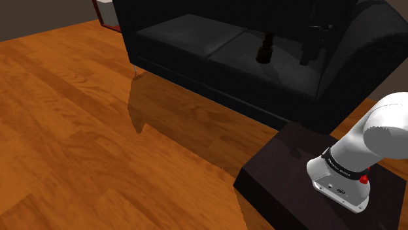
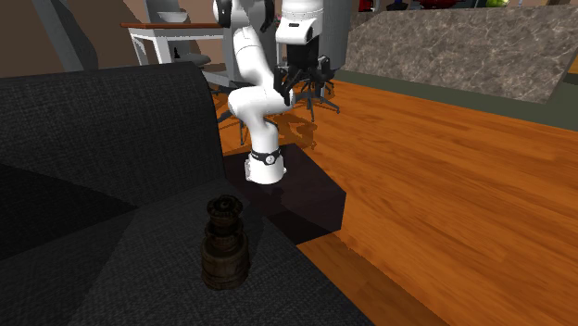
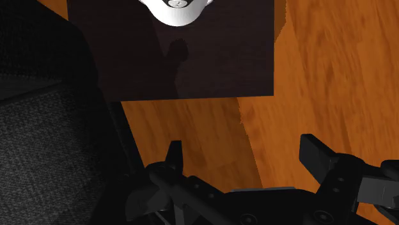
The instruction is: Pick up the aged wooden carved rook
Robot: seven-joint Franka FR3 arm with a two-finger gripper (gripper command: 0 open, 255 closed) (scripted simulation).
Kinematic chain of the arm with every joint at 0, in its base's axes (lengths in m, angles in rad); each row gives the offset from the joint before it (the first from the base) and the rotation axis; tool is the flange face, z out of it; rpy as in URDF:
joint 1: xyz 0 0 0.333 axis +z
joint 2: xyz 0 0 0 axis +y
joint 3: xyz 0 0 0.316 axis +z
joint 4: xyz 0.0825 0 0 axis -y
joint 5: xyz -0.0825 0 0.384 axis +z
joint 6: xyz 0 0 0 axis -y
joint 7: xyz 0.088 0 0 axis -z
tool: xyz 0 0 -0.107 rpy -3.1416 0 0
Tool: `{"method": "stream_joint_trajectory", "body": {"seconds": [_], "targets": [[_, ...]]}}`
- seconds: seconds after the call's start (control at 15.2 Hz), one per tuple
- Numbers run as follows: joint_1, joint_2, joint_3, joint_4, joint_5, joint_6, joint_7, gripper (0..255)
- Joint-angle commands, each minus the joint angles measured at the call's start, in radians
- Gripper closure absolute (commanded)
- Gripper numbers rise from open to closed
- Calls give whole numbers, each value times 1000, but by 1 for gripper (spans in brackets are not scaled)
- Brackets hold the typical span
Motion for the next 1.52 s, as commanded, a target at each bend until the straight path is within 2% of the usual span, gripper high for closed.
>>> {"method": "stream_joint_trajectory", "body": {"seconds": [0.0,0.73,1.45], "targets": [[0,0,0,0,0,0,0,0],[-55,299,-96,147,-155,201,-152,0],[-99,631,-173,423,-228,329,-276,0]]}}
